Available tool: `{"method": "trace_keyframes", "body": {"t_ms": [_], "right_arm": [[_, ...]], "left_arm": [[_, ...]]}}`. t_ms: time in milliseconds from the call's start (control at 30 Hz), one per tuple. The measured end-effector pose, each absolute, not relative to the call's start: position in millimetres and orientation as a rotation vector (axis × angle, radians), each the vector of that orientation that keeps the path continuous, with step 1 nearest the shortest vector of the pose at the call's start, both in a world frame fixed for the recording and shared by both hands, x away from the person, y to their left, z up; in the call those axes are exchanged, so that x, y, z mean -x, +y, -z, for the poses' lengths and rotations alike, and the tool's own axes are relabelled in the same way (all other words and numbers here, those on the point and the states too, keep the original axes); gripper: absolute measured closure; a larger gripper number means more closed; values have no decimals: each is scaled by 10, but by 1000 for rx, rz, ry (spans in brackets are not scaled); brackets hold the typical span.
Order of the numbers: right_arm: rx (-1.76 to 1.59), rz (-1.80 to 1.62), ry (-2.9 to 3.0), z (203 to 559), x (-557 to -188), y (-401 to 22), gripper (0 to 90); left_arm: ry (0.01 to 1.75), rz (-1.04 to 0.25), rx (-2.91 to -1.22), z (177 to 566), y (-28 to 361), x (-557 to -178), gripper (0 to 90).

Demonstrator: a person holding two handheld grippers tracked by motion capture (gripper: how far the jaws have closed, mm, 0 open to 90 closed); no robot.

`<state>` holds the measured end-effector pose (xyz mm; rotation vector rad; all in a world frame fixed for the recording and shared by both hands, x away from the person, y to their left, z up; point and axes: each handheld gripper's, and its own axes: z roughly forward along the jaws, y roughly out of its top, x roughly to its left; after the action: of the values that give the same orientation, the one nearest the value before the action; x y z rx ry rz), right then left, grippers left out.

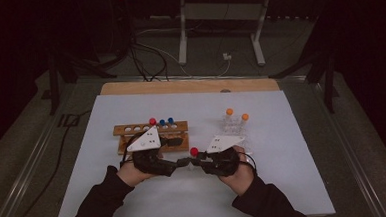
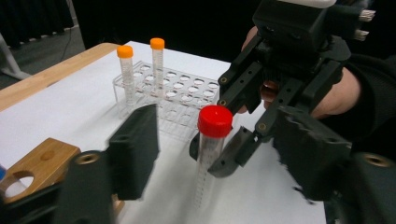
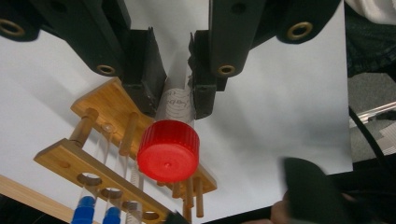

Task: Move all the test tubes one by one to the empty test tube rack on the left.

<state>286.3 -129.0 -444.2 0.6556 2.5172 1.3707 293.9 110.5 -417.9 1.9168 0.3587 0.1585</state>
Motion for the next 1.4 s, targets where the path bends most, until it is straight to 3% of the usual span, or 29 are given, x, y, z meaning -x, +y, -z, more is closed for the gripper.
{"method": "trace_keyframes", "body": {"t_ms": [167, 533, 1033, 1400], "right_arm": [[-650, -1376, 2527, 4449, -2856, -1272, 744], [-646, -1380, 2535, 4452, -2858, -1271, 743], [-660, -1413, 2514, 4440, -2857, -1296, 728], [-713, -1482, 2420, 4362, -2868, -1409, 455]], "left_arm": [[337, -173, -1943, 4209, 1022, -2939, 492], [324, -194, -1976, 4272, 907, -2980, 650], [317, -185, -1977, 4234, 911, -3017, 712], [391, -260, -1958, 4111, 1136, -3126, 712]]}}
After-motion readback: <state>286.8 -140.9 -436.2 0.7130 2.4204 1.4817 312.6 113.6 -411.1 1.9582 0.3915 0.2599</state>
